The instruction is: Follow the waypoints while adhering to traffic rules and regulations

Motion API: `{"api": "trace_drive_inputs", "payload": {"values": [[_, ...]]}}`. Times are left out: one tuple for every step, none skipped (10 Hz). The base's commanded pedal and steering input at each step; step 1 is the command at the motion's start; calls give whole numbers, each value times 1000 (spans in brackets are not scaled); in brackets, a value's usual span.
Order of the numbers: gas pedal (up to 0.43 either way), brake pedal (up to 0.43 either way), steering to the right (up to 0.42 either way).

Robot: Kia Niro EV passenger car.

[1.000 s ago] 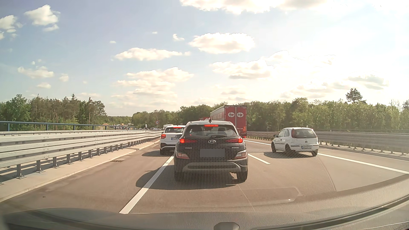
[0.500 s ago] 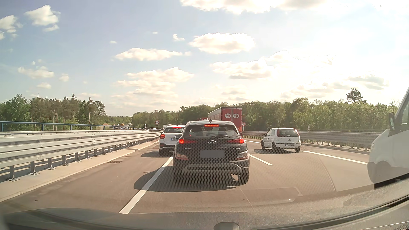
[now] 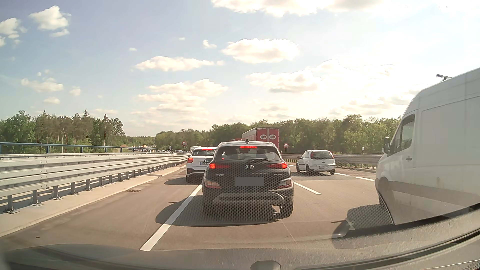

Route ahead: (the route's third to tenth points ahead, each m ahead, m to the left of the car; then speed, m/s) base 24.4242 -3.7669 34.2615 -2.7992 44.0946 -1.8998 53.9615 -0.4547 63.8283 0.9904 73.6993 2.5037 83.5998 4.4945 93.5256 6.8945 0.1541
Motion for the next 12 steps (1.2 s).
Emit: {"api": "trace_drive_inputs", "payload": {"values": [[0,232,-12],[0,226,-12],[0,232,-12],[0,226,-13],[0,226,-14],[0,226,-14],[0,226,-14],[0,226,-14],[0,226,-15],[0,226,-16],[0,226,-17],[0,226,-18]]}}
